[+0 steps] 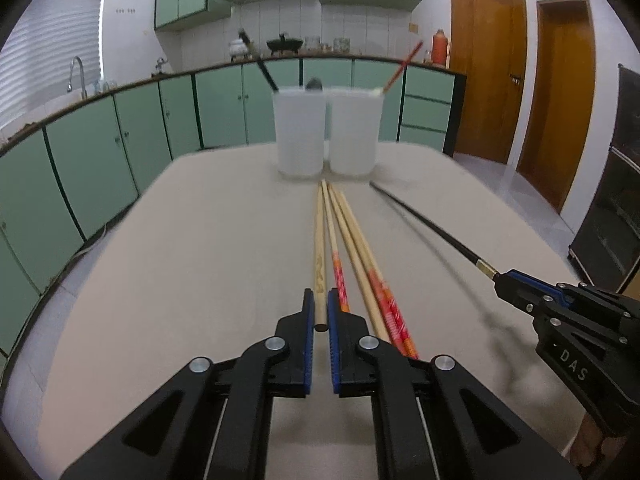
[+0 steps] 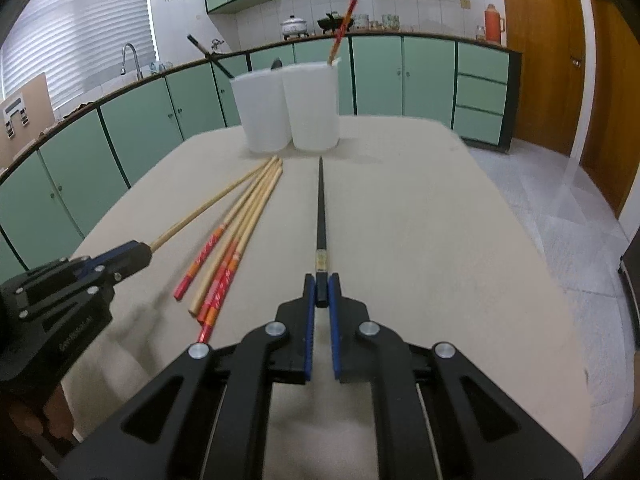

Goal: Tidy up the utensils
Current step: 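Lift both chopsticks and carry them over the white holder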

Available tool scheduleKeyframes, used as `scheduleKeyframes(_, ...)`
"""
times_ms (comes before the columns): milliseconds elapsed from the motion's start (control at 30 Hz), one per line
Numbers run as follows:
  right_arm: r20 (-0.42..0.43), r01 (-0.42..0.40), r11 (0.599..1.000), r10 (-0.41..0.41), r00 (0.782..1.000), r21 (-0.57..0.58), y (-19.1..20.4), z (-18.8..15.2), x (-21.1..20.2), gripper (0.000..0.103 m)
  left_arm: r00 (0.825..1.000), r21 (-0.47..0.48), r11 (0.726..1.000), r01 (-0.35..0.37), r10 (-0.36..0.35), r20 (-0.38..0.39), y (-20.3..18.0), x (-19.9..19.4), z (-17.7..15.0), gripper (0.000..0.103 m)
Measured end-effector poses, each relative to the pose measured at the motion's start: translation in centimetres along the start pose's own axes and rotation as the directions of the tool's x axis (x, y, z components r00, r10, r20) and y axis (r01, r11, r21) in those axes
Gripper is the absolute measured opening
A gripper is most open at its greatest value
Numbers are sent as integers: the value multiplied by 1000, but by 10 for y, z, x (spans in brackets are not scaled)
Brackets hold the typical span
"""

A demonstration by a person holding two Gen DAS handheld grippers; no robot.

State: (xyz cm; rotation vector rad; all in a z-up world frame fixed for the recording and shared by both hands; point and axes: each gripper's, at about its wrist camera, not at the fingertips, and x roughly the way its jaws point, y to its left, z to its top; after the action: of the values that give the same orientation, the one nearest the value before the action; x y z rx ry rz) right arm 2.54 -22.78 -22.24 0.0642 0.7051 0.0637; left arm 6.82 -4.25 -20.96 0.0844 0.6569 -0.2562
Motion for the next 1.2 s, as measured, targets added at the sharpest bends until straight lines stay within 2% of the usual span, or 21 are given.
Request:
scheduleKeyframes(333, 84, -2, 1000, 3, 996, -10, -3, 34, -31, 6, 990, -37, 999, 24, -19, 141, 9, -38, 41, 7)
scheduleKeyframes(633, 120, -26, 1000, 26, 992, 0, -13, 75, -52, 6, 977, -55, 997, 45, -32, 212, 18, -50, 79, 7)
scheduleKeyframes(800, 136, -51, 999, 51, 989, 0, -18, 112, -59, 6, 976, -43, 997, 59, -49, 214, 21, -44, 107, 7)
scheduleKeyframes(1000, 102, -107, 994, 106, 989, -1, -22, 162, -51, 6, 980, -42, 997, 66, -57, 191, 28, -34, 138, 7)
scheduleKeyframes(1200, 84, -129, 991, 132, 988, -46, -16, 198, -47, 6, 981, -47, 997, 68, -58, 186, 33, -34, 160, 7)
